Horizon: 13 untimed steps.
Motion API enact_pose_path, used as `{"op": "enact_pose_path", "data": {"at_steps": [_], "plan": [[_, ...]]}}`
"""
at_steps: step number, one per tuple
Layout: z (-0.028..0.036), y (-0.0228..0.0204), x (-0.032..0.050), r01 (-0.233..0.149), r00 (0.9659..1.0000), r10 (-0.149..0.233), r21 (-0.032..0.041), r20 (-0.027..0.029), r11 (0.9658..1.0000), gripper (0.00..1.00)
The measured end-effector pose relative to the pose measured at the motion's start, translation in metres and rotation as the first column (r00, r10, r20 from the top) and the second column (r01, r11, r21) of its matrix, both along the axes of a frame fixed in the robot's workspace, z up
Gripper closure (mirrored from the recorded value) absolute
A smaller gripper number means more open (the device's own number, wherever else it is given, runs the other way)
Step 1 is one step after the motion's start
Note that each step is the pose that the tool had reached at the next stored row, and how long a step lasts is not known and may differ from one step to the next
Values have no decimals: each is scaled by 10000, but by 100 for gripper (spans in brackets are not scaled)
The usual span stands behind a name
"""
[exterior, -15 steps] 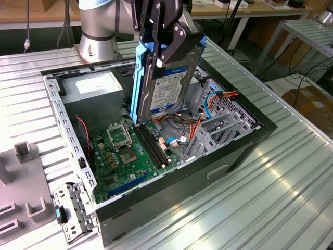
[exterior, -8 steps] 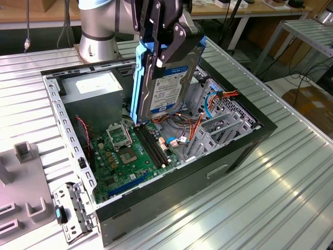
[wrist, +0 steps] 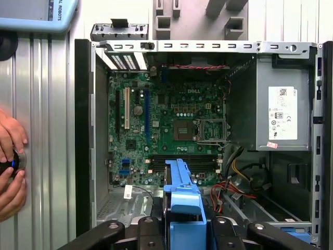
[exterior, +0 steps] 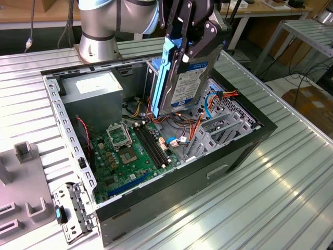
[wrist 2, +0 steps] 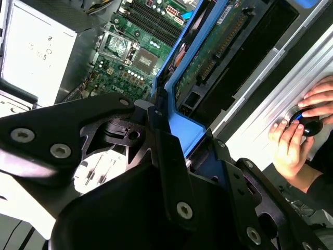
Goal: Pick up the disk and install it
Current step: 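Insert the disk into the insertion slot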
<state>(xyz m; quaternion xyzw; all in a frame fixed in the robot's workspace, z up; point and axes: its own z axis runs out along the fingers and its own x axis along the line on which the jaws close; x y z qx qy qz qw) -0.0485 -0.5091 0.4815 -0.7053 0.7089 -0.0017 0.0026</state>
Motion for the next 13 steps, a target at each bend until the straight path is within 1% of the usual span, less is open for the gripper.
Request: {"op": "enact_pose_path", "data": {"at_steps": [10, 13], "plan": [[0, -1, 0, 1, 10000, -1, 0, 0, 10000, 63], [-10, -52, 6, 0, 10000, 0, 0, 0, 10000, 63]]}}
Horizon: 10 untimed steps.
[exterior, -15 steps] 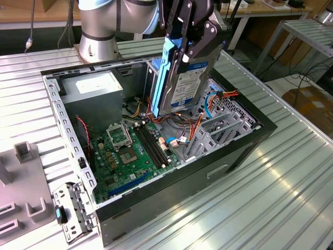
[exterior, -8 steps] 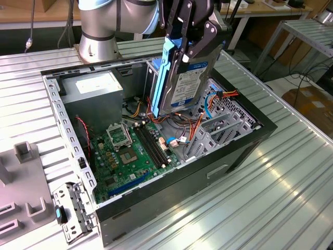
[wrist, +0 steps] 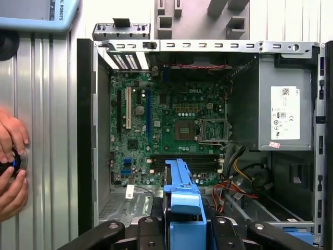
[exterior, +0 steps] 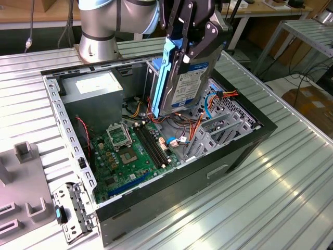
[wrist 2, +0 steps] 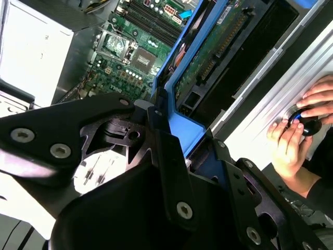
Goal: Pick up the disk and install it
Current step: 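Insert the disk into the insertion slot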
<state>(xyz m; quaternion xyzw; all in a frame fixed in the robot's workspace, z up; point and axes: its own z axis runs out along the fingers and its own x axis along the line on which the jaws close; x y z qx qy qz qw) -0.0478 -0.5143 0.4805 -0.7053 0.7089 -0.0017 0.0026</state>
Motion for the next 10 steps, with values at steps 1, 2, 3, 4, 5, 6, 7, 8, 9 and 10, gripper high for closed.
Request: {"op": "enact_pose_path", "data": {"at_steps": [1, 2, 3, 4, 5, 6, 7, 8, 9, 10], "plan": [[-7, -15, 13, 1, 10000, -1, 0, 0, 10000, 63], [-12, -22, 43, 2, 10000, -2, 2, 1, 10000, 63], [-16, -28, 96, 1, 10000, -1, 0, 0, 10000, 63], [-19, -30, 122, -1, 10000, 1, -1, 0, 10000, 63], [-22, -32, 148, 0, 10000, 0, 0, 0, 10000, 63], [-26, -37, 180, 0, 10000, 0, 0, 1, 10000, 63], [-31, -50, 188, 0, 10000, 0, 0, 0, 10000, 63], [-34, -67, 189, 1, 10000, -1, -1, 0, 10000, 63], [-39, -108, 189, 1, 10000, -1, 1, 0, 10000, 63], [-42, -146, 190, 1, 10000, -1, 0, 0, 10000, 63]]}}
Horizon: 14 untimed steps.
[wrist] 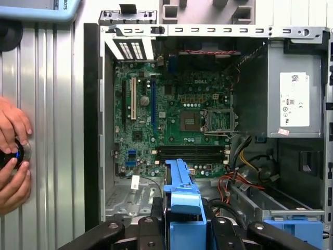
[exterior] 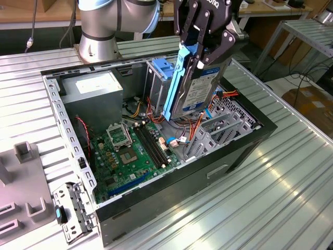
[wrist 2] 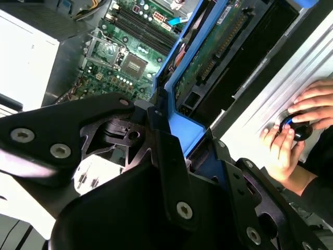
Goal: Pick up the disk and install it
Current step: 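Insert the disk into the insertion slot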
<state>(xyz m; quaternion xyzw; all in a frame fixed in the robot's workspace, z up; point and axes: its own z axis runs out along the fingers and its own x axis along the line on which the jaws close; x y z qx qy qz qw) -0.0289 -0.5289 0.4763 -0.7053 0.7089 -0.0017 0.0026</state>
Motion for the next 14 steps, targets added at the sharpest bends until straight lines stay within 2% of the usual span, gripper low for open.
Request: {"op": "enact_pose_path", "data": {"at_steps": [1, 2, 3, 4, 14], "plan": [[-3, -31, 0, -1, 10000, 1, 1, 1, 10000, 63], [-8, -92, 1, -1, 10000, 1, 1, 1, 10000, 63], [-13, -131, 12, -1, 10000, 1, 0, 0, 10000, 63], [-16, -143, 30, -1, 10000, 1, 0, 0, 10000, 63], [-33, -165, 210, -1, 10000, 1, 0, 0, 10000, 63]]}}
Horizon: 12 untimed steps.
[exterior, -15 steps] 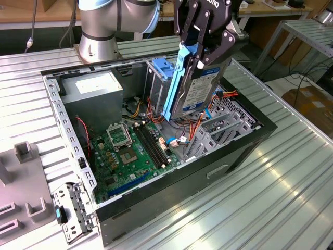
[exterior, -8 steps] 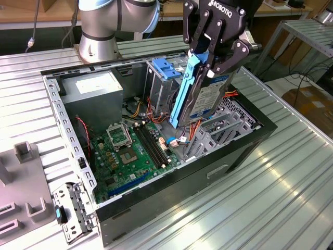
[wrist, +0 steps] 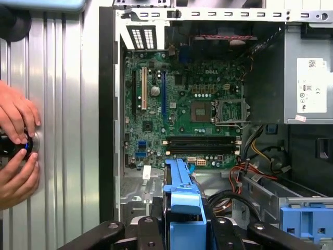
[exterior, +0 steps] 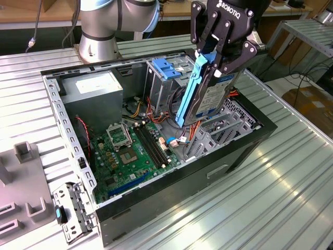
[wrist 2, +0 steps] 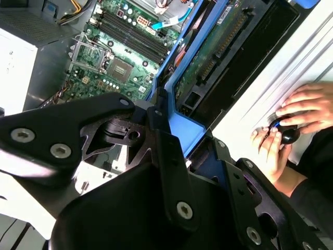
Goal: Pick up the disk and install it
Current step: 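Insert the disk into the insertion slot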
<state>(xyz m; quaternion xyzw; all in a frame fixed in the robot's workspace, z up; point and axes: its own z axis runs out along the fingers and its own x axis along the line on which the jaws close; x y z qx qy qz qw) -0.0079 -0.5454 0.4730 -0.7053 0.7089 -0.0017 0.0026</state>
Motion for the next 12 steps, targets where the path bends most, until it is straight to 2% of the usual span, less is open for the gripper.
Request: {"op": "enact_pose_path", "data": {"at_steps": [12], "plan": [[-4, -20, 13, 0, 10000, 0, -2, 0, 10000, 63]]}}
